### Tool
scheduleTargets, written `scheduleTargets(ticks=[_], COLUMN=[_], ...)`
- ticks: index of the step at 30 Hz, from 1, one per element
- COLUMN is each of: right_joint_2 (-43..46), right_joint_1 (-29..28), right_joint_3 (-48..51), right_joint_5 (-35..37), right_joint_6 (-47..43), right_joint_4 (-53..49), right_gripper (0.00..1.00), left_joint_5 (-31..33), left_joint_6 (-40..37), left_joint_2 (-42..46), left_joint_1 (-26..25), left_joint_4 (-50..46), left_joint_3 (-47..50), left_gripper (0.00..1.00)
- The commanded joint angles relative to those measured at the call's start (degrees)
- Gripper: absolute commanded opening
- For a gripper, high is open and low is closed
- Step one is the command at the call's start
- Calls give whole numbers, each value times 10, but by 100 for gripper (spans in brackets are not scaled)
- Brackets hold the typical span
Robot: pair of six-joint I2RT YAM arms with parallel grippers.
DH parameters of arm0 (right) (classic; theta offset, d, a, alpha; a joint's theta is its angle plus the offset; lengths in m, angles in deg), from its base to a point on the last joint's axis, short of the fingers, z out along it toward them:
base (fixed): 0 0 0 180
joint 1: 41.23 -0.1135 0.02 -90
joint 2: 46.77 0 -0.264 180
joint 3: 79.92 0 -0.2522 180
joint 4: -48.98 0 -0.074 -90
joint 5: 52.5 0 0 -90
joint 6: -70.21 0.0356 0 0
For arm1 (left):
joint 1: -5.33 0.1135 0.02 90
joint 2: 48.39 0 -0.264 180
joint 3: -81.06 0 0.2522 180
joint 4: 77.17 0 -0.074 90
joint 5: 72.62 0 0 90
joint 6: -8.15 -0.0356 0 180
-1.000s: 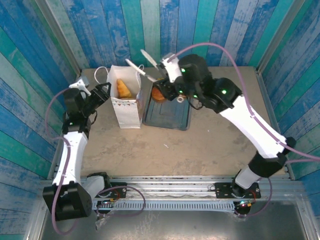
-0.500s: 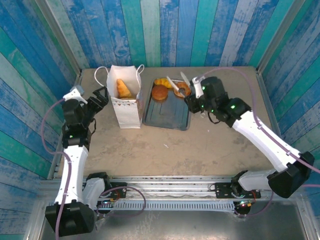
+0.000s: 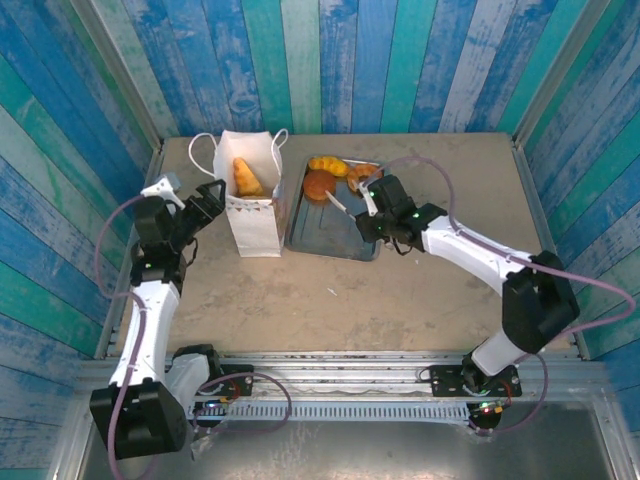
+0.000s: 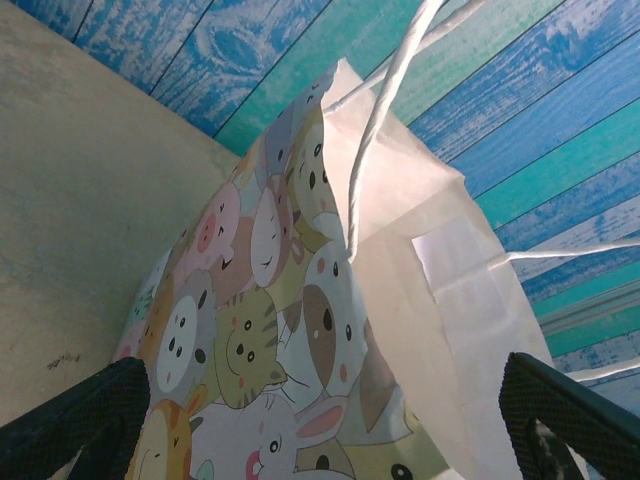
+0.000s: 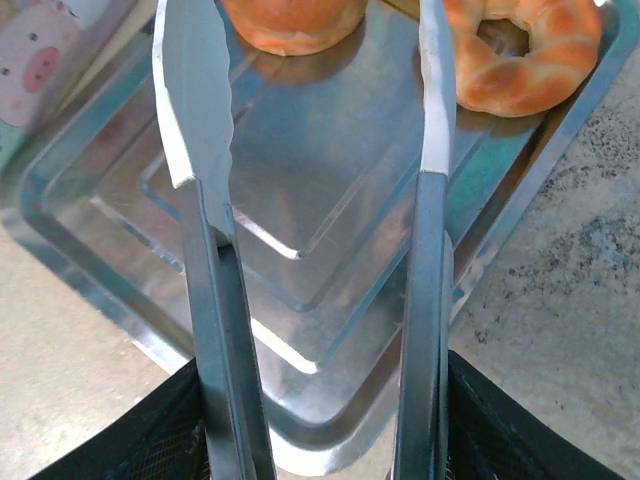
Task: Place the fake bread into the paper bag
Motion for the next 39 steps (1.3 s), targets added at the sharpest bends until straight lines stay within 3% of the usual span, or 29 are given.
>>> scheduleTargets(ticks=[1,17,39], right_joint_2=[-21,-154,-234], right_joint_1=[-1,0,2], right_joint_3=[-7,-78,-148], right_joint_5=[20,6,5], right_joint_6=[-25,-56,-61], right_joint_4=[54,101,90], right_gripper=[58,65,67], left_joint_5=[-18,-8,2], left_joint_6=[-18,-33,-49], left_joint_2=[-9,-20,-15], left_joint_1=[-1,-2,-2], left_joint_4=[11,0,-21], left_joint_3=[-10,-20,-25], left_gripper=[94,94,94])
